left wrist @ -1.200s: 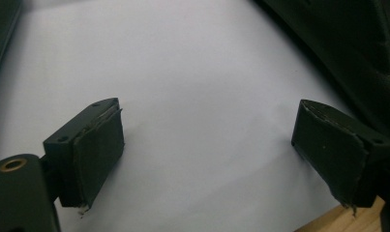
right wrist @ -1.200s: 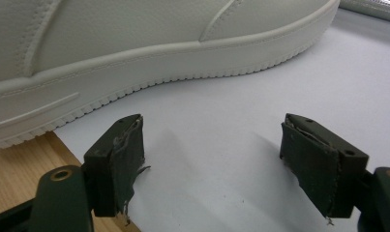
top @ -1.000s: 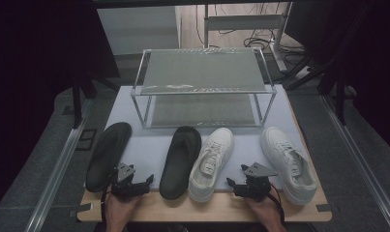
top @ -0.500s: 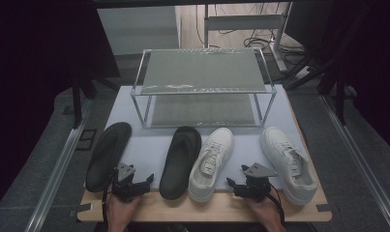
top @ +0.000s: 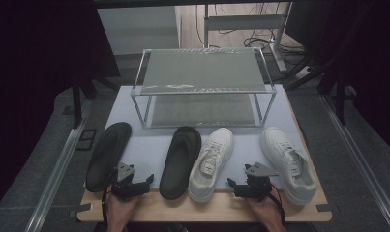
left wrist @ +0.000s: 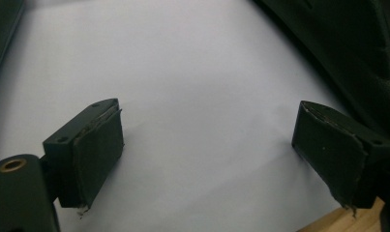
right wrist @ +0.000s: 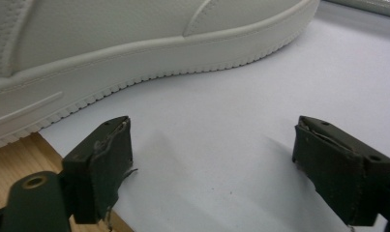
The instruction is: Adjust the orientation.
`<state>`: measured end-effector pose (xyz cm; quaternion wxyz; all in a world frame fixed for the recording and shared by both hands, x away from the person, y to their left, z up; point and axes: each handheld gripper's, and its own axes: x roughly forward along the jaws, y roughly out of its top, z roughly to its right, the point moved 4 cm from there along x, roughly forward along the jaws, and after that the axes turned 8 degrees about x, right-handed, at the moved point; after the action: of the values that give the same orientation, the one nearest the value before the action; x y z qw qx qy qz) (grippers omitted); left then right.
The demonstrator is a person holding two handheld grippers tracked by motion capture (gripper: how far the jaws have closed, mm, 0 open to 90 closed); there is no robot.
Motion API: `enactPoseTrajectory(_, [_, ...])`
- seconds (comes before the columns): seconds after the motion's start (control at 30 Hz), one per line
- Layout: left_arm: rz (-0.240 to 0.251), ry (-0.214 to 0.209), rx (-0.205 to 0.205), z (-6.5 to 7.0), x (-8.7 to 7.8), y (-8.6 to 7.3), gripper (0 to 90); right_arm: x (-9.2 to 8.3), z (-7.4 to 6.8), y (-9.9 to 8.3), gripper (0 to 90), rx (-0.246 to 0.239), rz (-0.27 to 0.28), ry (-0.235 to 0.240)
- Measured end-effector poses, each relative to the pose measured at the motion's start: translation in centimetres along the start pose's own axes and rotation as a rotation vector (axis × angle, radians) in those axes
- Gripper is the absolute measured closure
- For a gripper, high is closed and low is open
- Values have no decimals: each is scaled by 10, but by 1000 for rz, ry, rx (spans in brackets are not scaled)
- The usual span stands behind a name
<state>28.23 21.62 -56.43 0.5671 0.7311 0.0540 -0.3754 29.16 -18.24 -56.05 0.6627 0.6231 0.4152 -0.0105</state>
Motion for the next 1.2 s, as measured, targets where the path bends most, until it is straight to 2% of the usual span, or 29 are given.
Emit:
enactPoseTrajectory(0.2, [4,-12,-13,-2,-2,1,119,1,-1,0,110,-8,-6,5])
enactPoseTrajectory(0.47, [-8,-13,4,-5,-6,3,125,1,-1,0,107,-6,-8,3])
enactPoseTrajectory(0.67, [3,-24,-3,-6,-10,6,134,1,-2,0,103,-1,-8,-5])
enactPoseTrajectory(0.93, [-4,-19,3,-12,-15,12,138,2,-2,0,101,-1,-8,-9])
enactPoseTrajectory(0.97, [-4,-33,-5,-14,-15,12,154,2,-2,0,101,-1,-8,-9])
enactPoseTrajectory(1.07, [-8,-40,-7,-16,-15,12,165,2,-2,0,101,-1,-8,-9])
enactPoseTrajectory(1.2, [-13,-32,-4,-20,-16,14,202,2,-2,0,101,0,-8,-9])
